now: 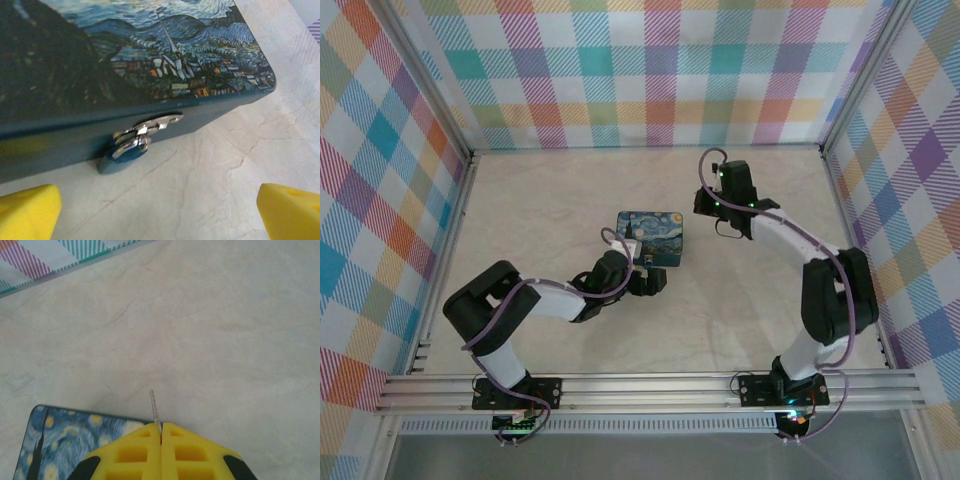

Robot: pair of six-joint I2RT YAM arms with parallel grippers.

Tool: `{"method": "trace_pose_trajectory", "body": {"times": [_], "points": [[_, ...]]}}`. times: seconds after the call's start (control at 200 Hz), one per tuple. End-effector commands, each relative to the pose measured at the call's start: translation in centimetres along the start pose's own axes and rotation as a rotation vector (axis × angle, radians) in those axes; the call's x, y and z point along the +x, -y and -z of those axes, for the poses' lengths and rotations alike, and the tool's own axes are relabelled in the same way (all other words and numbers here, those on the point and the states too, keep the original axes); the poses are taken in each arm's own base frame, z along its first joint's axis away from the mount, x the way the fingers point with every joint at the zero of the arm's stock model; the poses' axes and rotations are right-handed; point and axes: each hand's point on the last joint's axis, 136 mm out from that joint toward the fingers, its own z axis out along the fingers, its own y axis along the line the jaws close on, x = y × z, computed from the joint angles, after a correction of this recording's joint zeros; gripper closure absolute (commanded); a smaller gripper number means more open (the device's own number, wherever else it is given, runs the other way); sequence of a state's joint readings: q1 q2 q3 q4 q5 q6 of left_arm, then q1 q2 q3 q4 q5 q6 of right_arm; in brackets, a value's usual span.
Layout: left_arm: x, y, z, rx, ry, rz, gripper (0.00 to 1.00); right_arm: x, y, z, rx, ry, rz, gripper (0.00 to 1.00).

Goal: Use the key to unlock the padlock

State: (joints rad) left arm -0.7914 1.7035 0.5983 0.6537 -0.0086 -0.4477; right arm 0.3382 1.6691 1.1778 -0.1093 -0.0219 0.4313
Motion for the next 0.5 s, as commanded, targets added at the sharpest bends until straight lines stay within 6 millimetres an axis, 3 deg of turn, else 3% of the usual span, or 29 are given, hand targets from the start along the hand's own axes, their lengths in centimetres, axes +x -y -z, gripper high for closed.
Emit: {"method": "trace_pose_trajectory", "body": {"times": [0.0,0.23,0.495], "points": [[-1.7,2.0,-0.9,0.068,0.070,-0.047,0.00,-1.4,0.0,-1.1,0.000,0.022,0.026,1.00],[-1.1,1.6,-2.6,0.062,0.072,-0.072,0.00,-1.3,0.6,-4.0,0.018,-0.003,0.027,1.00],[-0.5,3.1,-3.6,0.149,0.045,-0.124,0.02,0.3,0.9,-6.1,0.002,-0.064,0.015,1.00]]}}
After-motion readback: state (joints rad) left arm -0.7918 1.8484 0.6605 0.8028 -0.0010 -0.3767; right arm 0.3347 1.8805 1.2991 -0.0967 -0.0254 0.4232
